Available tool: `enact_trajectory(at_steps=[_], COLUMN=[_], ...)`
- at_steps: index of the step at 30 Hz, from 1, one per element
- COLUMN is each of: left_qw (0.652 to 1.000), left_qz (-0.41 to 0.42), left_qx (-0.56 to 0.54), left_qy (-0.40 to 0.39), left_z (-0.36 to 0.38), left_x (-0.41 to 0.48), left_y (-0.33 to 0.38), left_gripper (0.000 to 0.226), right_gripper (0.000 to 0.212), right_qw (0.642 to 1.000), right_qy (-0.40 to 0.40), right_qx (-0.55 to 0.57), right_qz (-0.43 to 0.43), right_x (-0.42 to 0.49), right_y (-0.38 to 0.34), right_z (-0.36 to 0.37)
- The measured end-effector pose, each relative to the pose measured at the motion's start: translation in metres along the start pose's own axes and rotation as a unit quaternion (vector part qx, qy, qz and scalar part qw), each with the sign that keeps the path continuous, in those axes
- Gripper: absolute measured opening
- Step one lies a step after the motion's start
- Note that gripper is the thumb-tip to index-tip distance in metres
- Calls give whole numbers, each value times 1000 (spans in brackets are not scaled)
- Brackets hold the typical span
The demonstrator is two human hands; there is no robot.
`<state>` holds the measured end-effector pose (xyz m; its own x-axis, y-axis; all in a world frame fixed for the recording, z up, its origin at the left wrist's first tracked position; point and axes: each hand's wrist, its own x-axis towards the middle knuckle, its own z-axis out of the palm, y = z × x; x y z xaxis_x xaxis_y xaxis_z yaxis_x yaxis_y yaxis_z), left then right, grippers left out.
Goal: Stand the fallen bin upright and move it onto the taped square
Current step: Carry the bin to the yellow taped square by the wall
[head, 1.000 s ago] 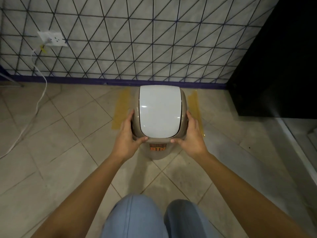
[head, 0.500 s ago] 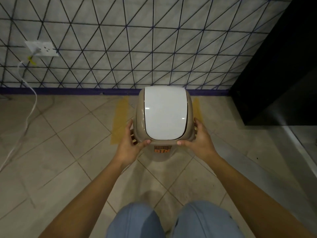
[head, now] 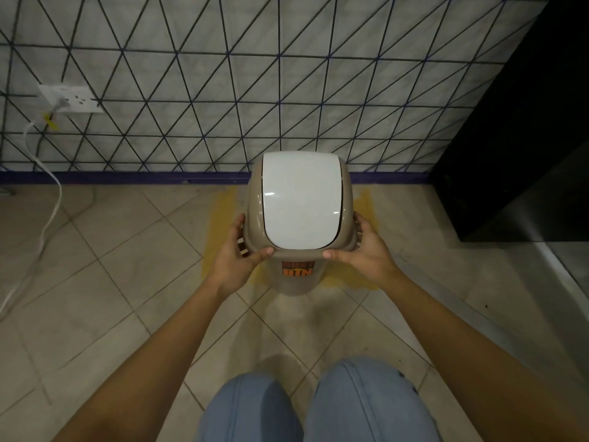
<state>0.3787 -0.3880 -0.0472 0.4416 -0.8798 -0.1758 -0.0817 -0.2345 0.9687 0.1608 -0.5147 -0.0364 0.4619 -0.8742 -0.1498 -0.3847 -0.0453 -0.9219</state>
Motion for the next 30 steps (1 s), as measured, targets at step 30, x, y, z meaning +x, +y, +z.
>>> enact_trajectory(at_steps=[30], left_qw=[997], left_qz=[16], left_qx=[54], left_qy=[56], left_z=[14], left_x=[97], left_y=[27], left_gripper=[81], right_gripper=[100], right_qw=[989], right_qy=[64], right_qx=[-134], right_qz=[-8], right_x=[100], right_y=[-31], right_z=[-13])
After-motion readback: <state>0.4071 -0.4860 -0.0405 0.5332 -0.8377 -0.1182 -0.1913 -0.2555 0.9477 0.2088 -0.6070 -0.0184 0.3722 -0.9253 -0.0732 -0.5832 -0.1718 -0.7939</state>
